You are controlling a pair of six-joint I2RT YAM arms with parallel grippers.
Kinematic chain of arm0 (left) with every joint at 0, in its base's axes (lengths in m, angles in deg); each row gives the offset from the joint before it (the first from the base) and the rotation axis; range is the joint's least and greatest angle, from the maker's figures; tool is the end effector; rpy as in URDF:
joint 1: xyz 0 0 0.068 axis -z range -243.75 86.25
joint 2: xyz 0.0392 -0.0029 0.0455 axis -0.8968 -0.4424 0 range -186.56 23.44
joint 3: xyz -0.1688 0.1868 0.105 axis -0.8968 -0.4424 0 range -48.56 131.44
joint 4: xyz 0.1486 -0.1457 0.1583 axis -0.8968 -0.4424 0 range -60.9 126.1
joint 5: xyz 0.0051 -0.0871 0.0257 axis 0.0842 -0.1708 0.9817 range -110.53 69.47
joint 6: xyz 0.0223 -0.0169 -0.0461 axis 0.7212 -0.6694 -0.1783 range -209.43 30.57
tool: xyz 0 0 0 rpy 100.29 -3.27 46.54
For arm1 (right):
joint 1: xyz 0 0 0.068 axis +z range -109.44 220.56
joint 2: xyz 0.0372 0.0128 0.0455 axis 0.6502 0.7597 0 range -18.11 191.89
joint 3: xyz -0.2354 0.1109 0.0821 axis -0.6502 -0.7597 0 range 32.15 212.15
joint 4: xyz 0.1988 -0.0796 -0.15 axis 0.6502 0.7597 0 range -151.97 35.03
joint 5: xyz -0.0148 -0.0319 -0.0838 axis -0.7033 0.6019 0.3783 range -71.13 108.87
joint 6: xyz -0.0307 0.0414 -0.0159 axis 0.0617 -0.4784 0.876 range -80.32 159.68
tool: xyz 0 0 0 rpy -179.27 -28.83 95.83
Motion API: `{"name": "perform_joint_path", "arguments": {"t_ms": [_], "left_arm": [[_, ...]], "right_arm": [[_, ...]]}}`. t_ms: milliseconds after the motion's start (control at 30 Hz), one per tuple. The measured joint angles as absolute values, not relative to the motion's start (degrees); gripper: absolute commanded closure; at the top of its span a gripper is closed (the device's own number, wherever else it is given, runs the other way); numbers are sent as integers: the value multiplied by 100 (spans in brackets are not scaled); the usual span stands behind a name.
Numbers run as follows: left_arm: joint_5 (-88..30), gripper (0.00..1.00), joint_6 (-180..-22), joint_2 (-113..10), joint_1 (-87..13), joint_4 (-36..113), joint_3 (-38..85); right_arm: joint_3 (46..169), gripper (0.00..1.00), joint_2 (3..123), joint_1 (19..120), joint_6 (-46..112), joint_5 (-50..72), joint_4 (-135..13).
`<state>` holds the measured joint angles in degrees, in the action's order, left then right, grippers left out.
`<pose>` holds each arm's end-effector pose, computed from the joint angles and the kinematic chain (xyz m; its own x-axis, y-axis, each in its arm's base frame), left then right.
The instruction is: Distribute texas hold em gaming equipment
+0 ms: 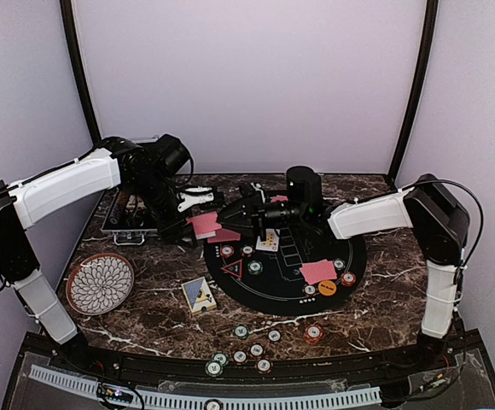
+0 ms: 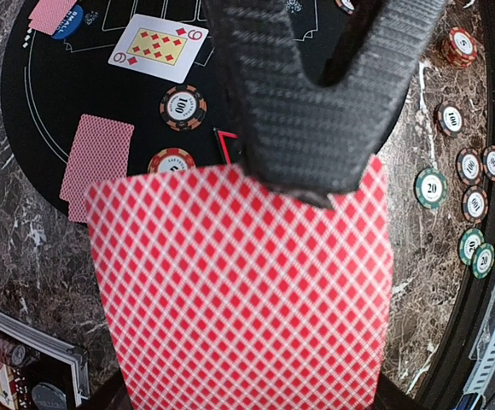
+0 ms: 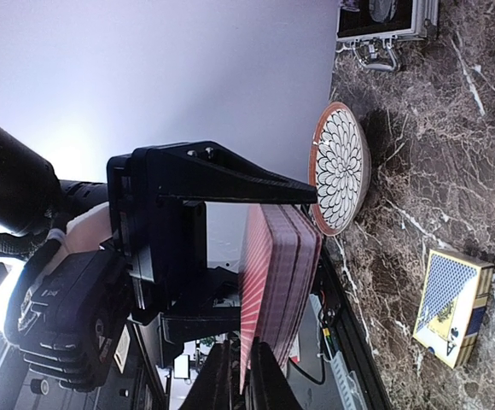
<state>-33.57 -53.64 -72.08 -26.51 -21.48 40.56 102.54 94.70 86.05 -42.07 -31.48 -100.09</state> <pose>0.2684 -0.2141 0.3109 -0.1895 0.8596 -0.4745 0.9605 0.2626 0.0920 0.2890 0.3331 0.2287 -0.9906 -0.1067 -0.0859 -0.0905 0.0385 0.9952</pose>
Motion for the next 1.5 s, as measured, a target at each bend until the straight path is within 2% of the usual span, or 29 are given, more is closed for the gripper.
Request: {"name": "perform_joint_path", "arguments": {"t_ms": [100, 233, 467, 867, 1067, 1300, 1500], "left_arm": [[-3352, 100, -5364, -7208, -2651, -2148, 4056], [-3348, 100, -5364, -7208, -2651, -2148, 4056], [-3333, 100, -5364, -7208, -2651, -2146, 4056], [-3317, 100, -5364, -7208, -2649, -2089, 4054], [-3309, 100, -5364, -7208, -2651, -2028, 4054], [-3289, 100, -5364, -7208, -2651, -2065, 4030], [-3291, 100, -5364, -7208, -2651, -2085, 4023]], "right_arm": [[10254, 84, 9472, 8608, -4210, -3159, -10009], [10258, 93, 9481, 8616, -4221, -3168, -10014], [10276, 100, 9483, 8634, -4273, -3181, -10060], [10265, 100, 9470, 8535, -4262, -3229, -10073], [9919, 100, 9057, 8146, -3987, -3257, -9714], [9701, 100, 8303, 7419, -3123, -3229, -8670], [10673, 100, 8097, 7220, -1008, -2385, -5828]]}}
